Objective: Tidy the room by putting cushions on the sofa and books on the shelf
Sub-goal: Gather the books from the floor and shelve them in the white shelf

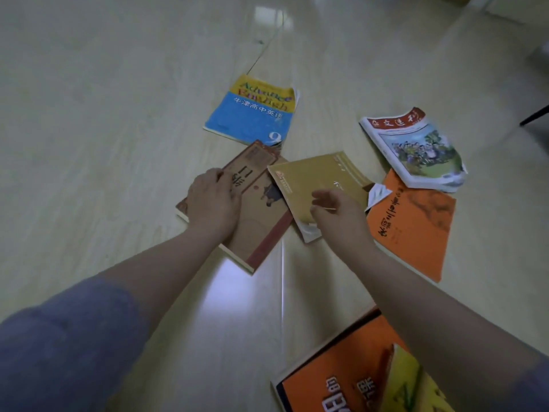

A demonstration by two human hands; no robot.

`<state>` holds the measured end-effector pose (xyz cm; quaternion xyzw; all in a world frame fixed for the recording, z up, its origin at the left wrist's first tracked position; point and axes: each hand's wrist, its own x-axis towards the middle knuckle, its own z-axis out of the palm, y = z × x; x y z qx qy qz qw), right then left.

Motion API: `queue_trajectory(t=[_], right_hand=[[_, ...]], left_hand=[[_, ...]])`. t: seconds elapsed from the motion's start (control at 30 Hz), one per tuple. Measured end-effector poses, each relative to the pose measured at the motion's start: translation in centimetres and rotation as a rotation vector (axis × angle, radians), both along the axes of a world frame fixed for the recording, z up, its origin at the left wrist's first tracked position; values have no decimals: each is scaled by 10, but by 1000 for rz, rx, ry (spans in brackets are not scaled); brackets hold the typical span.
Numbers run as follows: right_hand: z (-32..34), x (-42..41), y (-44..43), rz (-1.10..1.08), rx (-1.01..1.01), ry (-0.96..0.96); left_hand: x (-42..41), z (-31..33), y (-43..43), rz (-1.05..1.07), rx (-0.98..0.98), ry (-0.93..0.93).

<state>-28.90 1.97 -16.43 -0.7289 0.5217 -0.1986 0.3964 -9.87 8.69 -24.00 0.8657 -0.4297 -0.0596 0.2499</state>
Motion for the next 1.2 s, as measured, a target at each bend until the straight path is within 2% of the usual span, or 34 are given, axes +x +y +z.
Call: queue_trajectory(t=[0.1,0.23,0.53,0.63,0.83,0.97,1.1,1.2], right_hand=[[0,6,-20,49,-23,60],[-2,32,-49,27,-48,141],[-23,130,-138,-46,-78,155],[-37,152,-148,-62,-21,155],[-62,169,-163,-169,38,283],[-58,178,-168,-124,146,310],[-61,174,-168,-114,132,281],[-66,170,-167,-181,80,103]], left_hand=[[-6,-17,2,82,-28,-82],[-11,-19,3,108,-26,-86],[-11,-17,-3,148,-28,-118],[-11,-16,-4,153,-15,-129],[-13,-17,-4,175,-8,-136],[-11,-19,-3,177,-16,-157],[-12,-19,-2,174,-12,-170],[-12,-18,-4,168,-18,-168]])
